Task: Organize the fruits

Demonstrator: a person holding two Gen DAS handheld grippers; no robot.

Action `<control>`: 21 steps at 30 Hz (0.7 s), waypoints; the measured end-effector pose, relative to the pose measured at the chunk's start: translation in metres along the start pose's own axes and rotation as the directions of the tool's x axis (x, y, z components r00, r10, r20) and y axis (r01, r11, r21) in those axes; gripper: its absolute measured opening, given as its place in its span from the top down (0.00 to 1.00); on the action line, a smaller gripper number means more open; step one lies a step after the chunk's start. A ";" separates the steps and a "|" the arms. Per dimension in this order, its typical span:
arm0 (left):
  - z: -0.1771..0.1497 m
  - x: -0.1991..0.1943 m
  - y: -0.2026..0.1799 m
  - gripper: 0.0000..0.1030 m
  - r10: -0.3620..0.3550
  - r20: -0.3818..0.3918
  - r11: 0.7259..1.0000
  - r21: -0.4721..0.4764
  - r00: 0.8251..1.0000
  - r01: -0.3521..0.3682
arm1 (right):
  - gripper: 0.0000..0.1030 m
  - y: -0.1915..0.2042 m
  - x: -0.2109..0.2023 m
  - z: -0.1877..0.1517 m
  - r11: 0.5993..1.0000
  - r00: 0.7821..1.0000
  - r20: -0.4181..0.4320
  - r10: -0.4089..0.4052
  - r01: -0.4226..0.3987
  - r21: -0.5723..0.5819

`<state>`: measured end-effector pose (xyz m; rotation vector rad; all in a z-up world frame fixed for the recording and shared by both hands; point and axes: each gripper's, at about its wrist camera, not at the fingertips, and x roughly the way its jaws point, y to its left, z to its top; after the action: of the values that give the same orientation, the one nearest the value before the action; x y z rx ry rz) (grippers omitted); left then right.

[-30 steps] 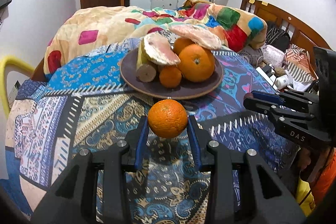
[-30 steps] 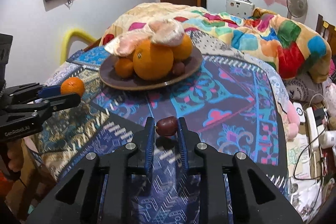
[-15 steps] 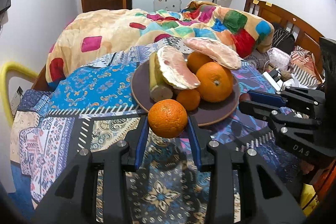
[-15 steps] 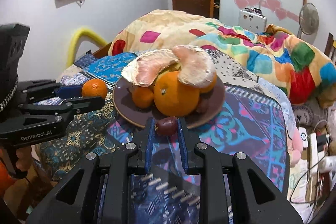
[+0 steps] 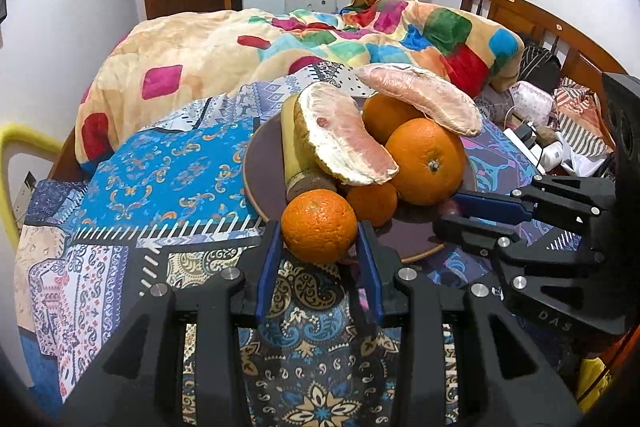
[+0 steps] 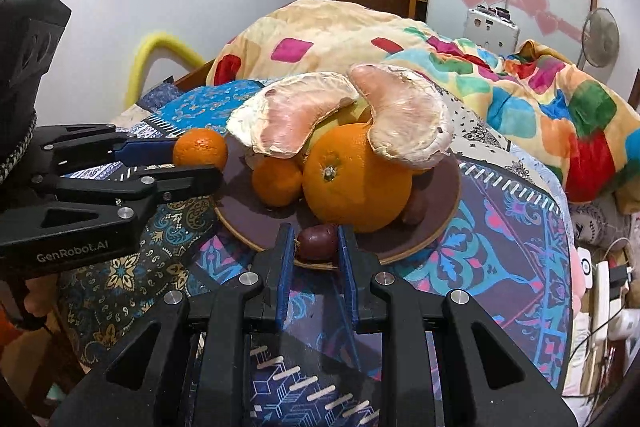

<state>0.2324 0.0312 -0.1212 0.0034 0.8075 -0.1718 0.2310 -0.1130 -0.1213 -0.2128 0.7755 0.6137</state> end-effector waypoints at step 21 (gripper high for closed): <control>0.001 -0.040 -0.002 0.47 0.025 0.063 1.000 -0.018 0.998 -0.023 | 0.57 -0.009 -0.033 0.000 0.999 0.998 0.064 -0.019 0.017 0.035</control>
<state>0.2051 0.0349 -0.0915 -0.0087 0.7460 -0.1415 0.2179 -0.1345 -0.0988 -0.1674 0.7207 0.5867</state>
